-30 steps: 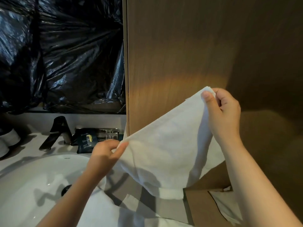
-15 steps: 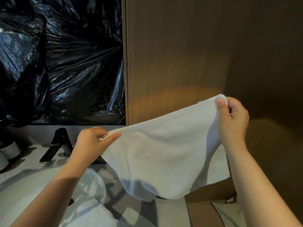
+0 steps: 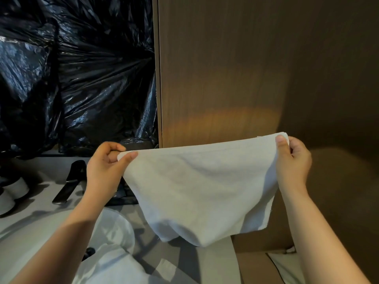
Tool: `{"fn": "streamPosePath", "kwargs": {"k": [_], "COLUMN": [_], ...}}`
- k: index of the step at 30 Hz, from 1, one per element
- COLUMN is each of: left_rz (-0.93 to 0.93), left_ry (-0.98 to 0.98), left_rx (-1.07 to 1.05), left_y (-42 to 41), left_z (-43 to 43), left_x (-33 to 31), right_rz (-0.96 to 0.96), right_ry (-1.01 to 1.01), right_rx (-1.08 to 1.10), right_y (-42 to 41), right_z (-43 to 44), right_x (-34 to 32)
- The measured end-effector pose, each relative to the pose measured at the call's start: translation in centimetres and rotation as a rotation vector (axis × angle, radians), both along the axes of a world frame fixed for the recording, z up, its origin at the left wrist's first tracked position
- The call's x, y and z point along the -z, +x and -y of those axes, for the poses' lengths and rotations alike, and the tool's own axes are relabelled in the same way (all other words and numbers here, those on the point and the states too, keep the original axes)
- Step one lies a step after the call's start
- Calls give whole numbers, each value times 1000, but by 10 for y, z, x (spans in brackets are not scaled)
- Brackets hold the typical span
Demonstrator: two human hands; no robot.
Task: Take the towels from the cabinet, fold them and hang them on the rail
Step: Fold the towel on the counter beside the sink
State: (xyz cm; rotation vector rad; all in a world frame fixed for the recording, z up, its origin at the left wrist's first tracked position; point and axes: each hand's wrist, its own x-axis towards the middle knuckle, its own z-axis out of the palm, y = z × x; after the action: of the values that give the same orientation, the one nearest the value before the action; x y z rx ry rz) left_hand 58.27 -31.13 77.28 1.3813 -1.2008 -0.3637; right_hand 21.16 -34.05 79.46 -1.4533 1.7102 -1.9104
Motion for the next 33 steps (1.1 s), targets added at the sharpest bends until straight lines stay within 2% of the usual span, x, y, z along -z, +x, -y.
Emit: {"fn": "streamPosePath", "kwargs": {"k": [6,12,15,19,24,29,33], "left_rz": [-198,-301,-263,-193,-297,-270,-67], "left_ry": [80,204,260,340,426,333,223], "left_rx": [77,195,189,212,408,346,348], "left_y": [3,-5,-10,-11,-11,-21,-40], "left_z": [-1,-3,-7,-14,-20,-25,-37], "left_x": [-1,13,25,40,39,30,18], "right_rz": [121,233,206,72,-17,-1,-22], "right_ry": [88,230,315,391,433,529,516], "right_rx": [21,49,82,113,141,166,116], "right_y": [-2,-1,-2,-8,-19,-24,-12], "right_z": [-4,-5,-10,-17,-18,-17,-22], "right_x": [24,62,88,107,111,115,105]}}
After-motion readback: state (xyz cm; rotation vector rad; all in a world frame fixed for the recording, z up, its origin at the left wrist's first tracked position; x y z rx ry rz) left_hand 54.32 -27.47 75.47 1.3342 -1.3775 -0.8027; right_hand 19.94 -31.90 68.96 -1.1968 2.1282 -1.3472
